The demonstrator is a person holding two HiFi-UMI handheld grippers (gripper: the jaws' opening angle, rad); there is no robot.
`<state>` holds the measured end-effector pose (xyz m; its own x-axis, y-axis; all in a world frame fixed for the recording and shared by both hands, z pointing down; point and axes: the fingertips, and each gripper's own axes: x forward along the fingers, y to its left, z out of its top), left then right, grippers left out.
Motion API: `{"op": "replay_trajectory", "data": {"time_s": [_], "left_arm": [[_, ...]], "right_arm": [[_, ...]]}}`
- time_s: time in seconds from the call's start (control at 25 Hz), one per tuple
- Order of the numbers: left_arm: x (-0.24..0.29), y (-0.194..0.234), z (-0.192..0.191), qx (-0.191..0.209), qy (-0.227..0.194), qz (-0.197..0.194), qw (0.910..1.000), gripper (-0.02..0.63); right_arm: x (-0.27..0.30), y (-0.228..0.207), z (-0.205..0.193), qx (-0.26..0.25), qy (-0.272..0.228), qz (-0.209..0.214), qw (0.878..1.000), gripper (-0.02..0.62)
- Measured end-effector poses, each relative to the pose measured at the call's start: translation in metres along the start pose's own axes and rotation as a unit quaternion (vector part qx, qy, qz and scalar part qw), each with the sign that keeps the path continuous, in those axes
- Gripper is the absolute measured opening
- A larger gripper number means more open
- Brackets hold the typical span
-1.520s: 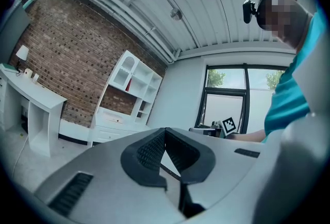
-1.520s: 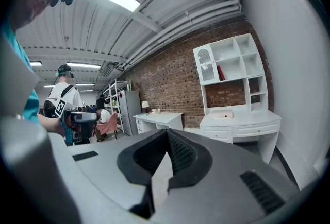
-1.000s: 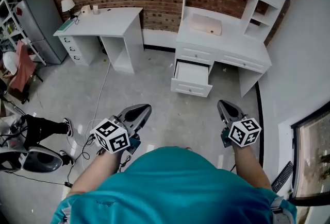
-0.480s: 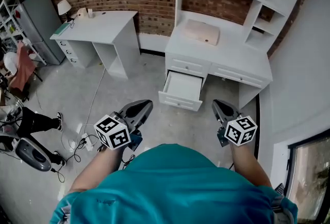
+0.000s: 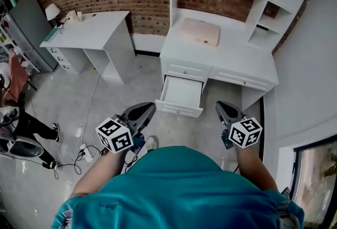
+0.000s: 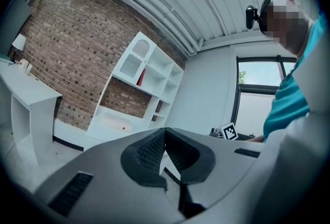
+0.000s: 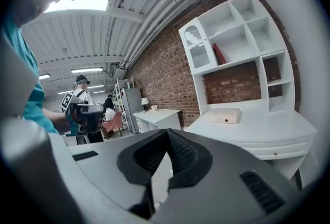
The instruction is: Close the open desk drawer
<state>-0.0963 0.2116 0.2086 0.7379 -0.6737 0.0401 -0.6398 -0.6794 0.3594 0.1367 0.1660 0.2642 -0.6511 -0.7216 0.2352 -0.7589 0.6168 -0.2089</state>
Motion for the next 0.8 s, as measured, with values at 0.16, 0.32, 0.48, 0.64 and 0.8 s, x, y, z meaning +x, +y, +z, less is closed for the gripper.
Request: {"op": "replay_trajectory", "data": {"time_s": [0.16, 0.32, 0.48, 0.64, 0.8], "left_arm": [[0.030, 0.048, 0.012, -0.011, 0.002, -0.034, 0.9994, 0.014], [0.063, 0.098, 0.039, -0.004, 0.018, -0.081, 0.9966, 0.014], [0.086, 0.150, 0.063, 0.007, 0.038, -0.117, 0.9923, 0.014], [0.101, 0.195, 0.063, -0.002, 0.056, -0.130, 0.9899, 0.014], [0.116, 0.213, 0.053, -0.017, 0.067, -0.129, 0.9892, 0.014]], "right_arm": [[0.030, -0.016, 0.013, -0.010, 0.000, -0.030, 0.999, 0.021], [0.067, -0.033, 0.033, 0.004, -0.004, -0.082, 0.997, 0.021], [0.107, -0.038, 0.054, 0.007, -0.008, -0.111, 0.994, 0.021], [0.144, -0.040, 0.066, 0.007, -0.011, -0.128, 0.992, 0.021], [0.162, -0.051, 0.070, 0.000, 0.005, -0.129, 0.992, 0.021]]}}
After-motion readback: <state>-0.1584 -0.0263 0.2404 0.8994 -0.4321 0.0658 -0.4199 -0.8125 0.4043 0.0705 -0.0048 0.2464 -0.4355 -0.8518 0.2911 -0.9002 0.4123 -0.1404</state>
